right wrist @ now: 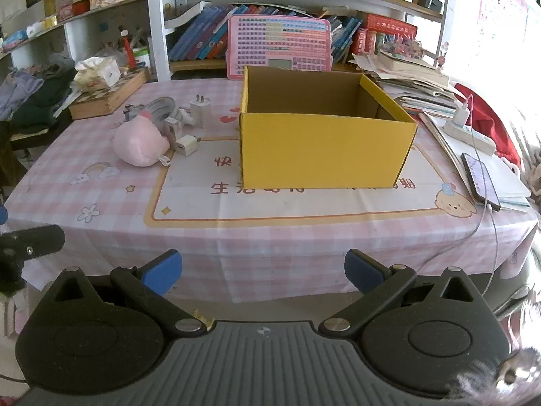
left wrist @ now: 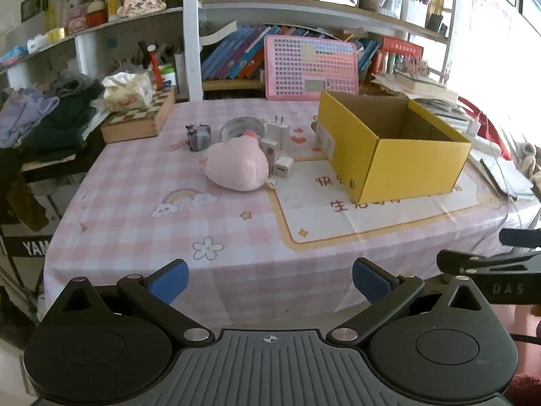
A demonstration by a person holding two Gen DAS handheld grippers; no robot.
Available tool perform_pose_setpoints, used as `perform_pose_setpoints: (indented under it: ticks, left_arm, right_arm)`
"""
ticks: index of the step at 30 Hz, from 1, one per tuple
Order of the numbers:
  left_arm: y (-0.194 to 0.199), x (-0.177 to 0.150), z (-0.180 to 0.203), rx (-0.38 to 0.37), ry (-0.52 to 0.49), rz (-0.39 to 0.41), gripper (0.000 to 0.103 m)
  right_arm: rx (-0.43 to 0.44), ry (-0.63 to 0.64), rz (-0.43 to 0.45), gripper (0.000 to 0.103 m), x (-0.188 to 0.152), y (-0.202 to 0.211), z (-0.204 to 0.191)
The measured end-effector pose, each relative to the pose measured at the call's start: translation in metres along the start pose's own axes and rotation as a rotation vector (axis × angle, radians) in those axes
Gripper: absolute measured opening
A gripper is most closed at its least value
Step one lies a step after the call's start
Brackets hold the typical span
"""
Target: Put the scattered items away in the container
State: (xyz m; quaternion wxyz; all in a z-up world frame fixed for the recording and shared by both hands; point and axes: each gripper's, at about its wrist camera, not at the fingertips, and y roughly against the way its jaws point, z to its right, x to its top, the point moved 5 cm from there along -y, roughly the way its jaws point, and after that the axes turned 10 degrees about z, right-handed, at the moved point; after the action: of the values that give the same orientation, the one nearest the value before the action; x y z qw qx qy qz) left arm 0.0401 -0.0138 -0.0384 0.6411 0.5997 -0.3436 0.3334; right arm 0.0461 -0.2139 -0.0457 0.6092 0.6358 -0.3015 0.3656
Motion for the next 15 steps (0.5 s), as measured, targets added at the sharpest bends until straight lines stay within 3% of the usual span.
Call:
perform_pose_setpoints:
  ticks: [15]
  left_arm:
    - [-0.0027,-0.0006,0.0036,-0.015,-0.018,-0.015,0.103]
  right_arm:
    - [-0.001,-0.026,-0.003,0.103,0.0014,0.0006,0.0008]
